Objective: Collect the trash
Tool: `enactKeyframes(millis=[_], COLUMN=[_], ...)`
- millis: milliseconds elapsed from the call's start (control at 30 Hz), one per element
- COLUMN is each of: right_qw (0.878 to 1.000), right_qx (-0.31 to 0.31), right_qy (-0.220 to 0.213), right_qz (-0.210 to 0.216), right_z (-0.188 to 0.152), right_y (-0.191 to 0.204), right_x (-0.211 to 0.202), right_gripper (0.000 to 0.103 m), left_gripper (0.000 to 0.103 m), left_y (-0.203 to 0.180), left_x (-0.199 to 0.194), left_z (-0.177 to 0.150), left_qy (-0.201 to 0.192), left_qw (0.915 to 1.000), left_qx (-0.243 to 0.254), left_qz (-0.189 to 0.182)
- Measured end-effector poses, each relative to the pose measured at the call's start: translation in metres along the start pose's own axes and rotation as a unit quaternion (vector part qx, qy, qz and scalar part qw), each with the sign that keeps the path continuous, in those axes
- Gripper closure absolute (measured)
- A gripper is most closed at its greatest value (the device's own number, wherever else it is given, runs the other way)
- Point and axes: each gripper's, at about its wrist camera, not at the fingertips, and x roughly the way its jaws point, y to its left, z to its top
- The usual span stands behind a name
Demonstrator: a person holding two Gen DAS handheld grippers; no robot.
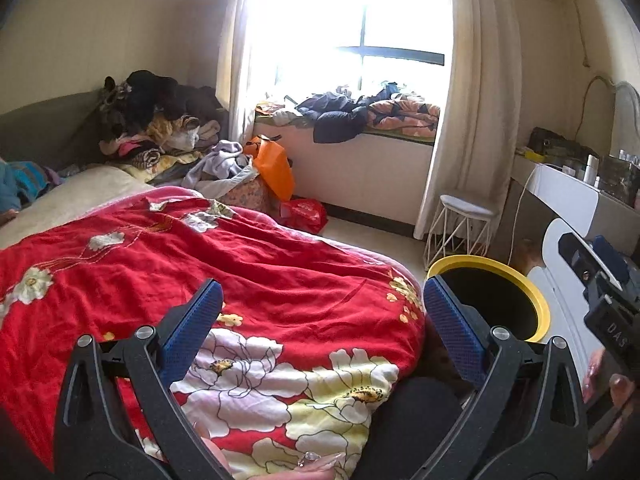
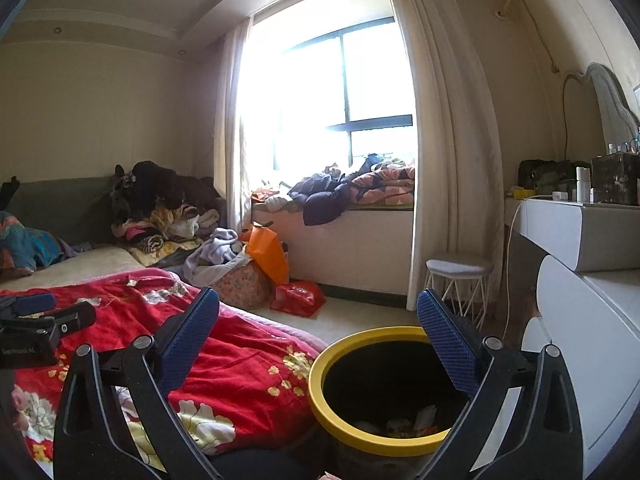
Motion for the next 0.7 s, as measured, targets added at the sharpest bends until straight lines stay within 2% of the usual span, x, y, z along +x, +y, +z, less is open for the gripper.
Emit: enactKeyframes(millis=[700], right_qw=[1.0], right_qx=[0.0], right_qy=[-0.005], right_qz=[0.004], right_z=[-0.0037], right_y=[-0.0007], right_x=[0.0007], right_gripper=[0.006], left_gripper=[0.01], left_y=[-0.0025], left_x=[-0.0013], left_z=[-0.002], left_qy=[-0.003], left_qw=[1.0], left_qx=[0.002], left_qz=[-0.001])
